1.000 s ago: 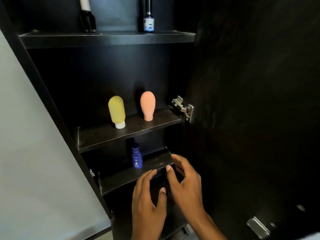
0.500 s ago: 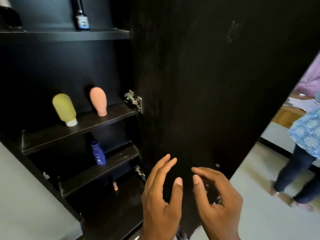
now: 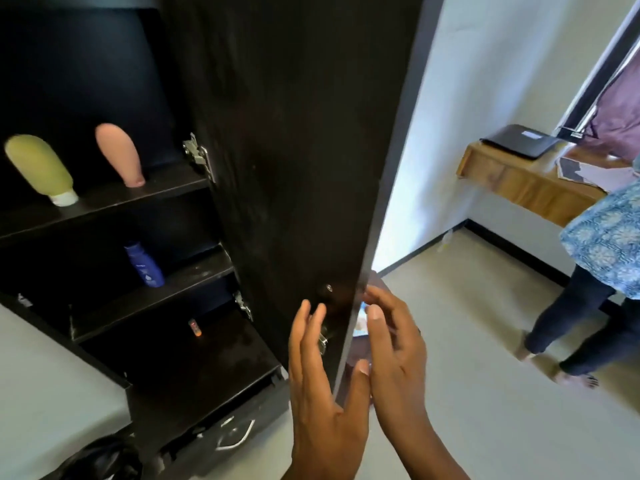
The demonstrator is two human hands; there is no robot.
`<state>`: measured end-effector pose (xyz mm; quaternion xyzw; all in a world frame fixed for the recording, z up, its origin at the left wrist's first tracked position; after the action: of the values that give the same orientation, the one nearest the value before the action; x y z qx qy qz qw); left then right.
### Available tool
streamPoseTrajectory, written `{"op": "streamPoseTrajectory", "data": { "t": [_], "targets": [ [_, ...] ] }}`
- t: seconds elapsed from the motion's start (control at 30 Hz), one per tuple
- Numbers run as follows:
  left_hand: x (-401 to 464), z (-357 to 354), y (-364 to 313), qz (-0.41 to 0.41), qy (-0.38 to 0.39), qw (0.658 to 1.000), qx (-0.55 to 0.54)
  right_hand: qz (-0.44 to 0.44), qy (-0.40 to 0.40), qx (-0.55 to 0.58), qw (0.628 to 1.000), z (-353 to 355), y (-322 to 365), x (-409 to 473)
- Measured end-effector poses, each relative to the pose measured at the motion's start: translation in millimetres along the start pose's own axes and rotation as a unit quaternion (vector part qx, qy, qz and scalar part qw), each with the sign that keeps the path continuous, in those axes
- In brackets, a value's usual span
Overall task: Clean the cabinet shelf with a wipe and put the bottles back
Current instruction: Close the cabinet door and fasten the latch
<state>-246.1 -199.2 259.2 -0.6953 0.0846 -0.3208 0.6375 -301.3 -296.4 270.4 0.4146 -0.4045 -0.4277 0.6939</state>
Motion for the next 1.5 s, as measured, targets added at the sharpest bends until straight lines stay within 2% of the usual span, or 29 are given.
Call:
{"op": "streamPoseTrajectory", "data": {
  "t": [0.13, 0.23, 0.53, 0.8, 1.07, 1.27, 1.5],
  "targets": [
    [-8, -13, 9, 0.028, -0.038, 0.999, 0.005, -0.073, 0.116, 0.101, 0.985, -8, -9, 8],
    [-11, -15, 13, 0.029, -0.033, 0.999, 0.01, -0.044, 0.171, 0.124, 0.976, -13, -15, 9],
    [-14, 8, 5, 0.059, -0.041, 0.996, -0.057, 0.001, 0.249, 0.112, 0.962, -2, -10, 20],
    [-40, 59, -8, 0.044, -0.085, 0.994, -0.057, 0.054, 0.342, 0.109, 0.932, -22, 1, -5],
    [-43, 136, -10, 0.054, -0.19, 0.98, 0.004, 0.112, 0.408, 0.085, 0.902, -84, 41, -34],
    [-31, 196, -5, 0.034, -0.236, 0.971, 0.032, 0.176, 0.453, 0.058, 0.872, -141, 70, -49],
    [-2, 281, 2, 0.021, -0.271, 0.958, 0.086, 0.244, 0.45, 0.018, 0.859, -221, 116, -78]
  ]
}}
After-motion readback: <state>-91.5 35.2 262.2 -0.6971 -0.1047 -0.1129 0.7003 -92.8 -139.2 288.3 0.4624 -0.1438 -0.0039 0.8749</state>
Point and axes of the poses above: each hand's wrist, its own x-axis towards the middle knuckle, its own z-axis out of the back of the hand, y = z × x, the point moved 4 cm from there along x, towards the middle knuckle, and after that the axes turned 13 degrees about -x, right-handed, at the moved point
